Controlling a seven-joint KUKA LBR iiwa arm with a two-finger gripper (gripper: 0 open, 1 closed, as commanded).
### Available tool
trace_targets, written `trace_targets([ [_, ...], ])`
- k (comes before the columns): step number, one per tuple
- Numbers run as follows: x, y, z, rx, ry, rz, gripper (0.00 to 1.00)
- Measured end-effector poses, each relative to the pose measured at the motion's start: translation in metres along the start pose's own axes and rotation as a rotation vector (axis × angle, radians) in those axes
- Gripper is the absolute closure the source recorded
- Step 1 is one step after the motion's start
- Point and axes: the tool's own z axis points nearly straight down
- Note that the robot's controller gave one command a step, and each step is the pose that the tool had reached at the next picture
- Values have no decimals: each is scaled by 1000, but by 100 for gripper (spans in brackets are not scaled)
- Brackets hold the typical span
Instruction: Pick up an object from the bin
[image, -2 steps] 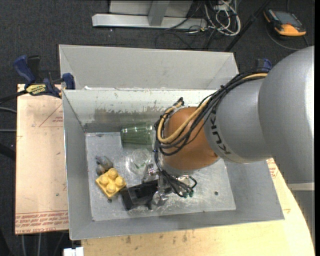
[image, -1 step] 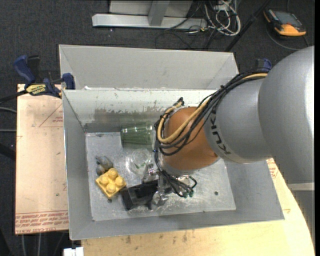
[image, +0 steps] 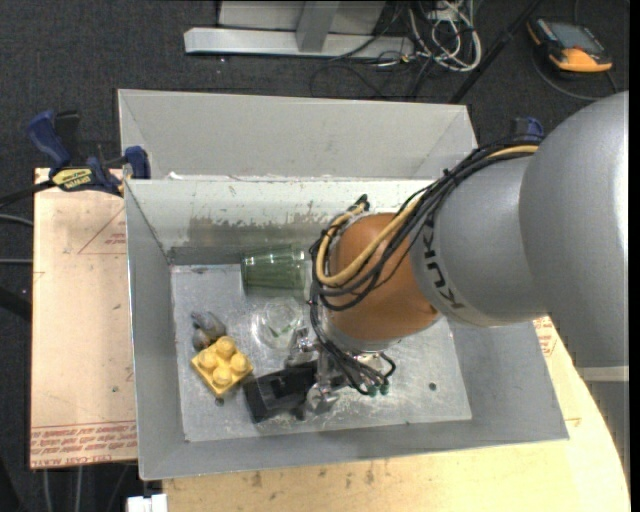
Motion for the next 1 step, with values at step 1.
trace_targets([
  [1, 3, 0, -19, 0, 12, 0, 100],
])
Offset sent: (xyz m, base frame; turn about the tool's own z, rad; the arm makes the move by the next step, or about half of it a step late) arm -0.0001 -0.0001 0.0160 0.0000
